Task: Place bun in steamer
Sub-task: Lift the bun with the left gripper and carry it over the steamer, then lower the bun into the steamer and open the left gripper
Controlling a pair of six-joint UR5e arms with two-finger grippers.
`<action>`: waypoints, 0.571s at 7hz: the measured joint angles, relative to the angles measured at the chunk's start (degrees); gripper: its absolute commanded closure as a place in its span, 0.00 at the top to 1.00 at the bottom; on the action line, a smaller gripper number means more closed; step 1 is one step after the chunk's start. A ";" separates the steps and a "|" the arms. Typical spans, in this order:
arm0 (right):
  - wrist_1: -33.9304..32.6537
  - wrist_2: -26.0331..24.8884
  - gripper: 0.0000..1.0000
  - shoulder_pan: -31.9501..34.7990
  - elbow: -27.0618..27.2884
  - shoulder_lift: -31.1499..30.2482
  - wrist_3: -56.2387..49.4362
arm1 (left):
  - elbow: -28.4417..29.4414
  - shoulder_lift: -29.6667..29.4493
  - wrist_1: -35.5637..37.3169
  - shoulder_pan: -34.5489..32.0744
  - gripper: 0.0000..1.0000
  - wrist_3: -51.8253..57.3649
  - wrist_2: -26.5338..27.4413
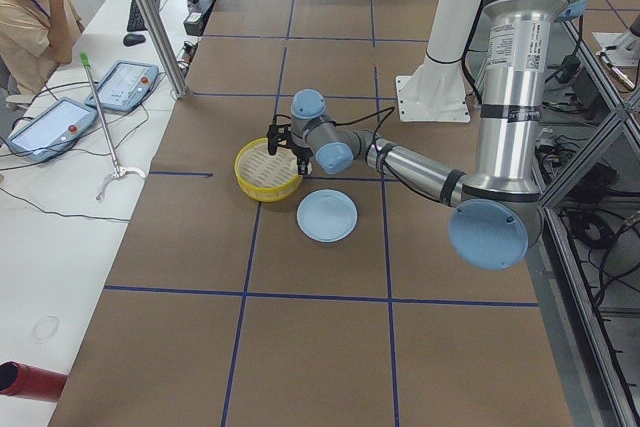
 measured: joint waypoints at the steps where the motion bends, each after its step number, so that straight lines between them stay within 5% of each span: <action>1: 0.00 0.00 1.00 0.00 0.00 0.00 0.00 | 2.92 -3.83 0.96 -0.58 0.38 -0.49 0.07; 4: 0.00 0.00 1.00 0.00 0.00 0.00 0.00 | 13.91 -15.26 6.19 -0.58 0.38 -0.81 0.65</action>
